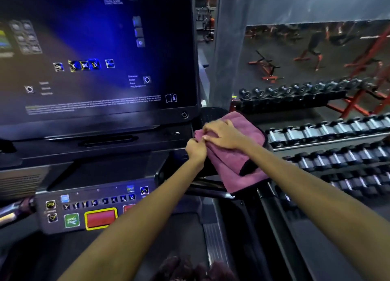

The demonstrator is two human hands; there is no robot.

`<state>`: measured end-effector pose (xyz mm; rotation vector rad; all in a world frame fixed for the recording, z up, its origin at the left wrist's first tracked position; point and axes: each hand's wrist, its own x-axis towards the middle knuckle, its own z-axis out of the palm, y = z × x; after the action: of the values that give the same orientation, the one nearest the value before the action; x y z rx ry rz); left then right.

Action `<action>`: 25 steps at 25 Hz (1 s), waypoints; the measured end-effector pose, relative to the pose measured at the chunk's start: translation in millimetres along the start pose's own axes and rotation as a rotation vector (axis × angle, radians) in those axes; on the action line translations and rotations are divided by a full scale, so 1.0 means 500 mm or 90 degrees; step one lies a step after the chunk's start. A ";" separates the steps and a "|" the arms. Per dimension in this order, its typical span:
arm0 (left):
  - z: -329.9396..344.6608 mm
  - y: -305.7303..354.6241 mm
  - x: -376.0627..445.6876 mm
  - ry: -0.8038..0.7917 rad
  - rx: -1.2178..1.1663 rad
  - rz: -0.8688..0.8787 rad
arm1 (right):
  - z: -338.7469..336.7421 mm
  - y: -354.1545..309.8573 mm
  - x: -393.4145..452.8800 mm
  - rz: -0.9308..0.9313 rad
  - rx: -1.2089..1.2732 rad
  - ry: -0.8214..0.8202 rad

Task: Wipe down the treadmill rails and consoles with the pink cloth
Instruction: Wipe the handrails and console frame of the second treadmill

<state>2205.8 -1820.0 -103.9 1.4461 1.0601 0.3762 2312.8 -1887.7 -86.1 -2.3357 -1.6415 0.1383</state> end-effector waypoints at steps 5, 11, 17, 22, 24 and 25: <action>-0.076 0.017 0.021 -0.040 0.219 0.180 | 0.038 0.024 -0.009 0.031 -0.183 -0.055; -0.102 -0.030 0.028 0.086 0.589 0.467 | 0.042 0.014 0.046 0.103 -0.176 0.000; -0.084 -0.069 0.015 0.161 0.729 0.515 | 0.055 -0.029 0.121 0.153 -0.127 0.017; -0.075 -0.083 0.007 0.147 0.770 0.498 | 0.051 0.040 0.042 0.009 -0.156 -0.022; -0.077 -0.089 0.007 0.153 0.784 0.497 | 0.039 0.052 0.088 0.054 -0.166 -0.028; -0.078 -0.093 0.007 0.156 0.788 0.502 | 0.034 0.046 0.119 0.082 -0.163 -0.021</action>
<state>2160.3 -1801.0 -139.5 3.0122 0.8651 0.4744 2350.4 -1836.3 -104.0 -2.6429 -1.6070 -0.0091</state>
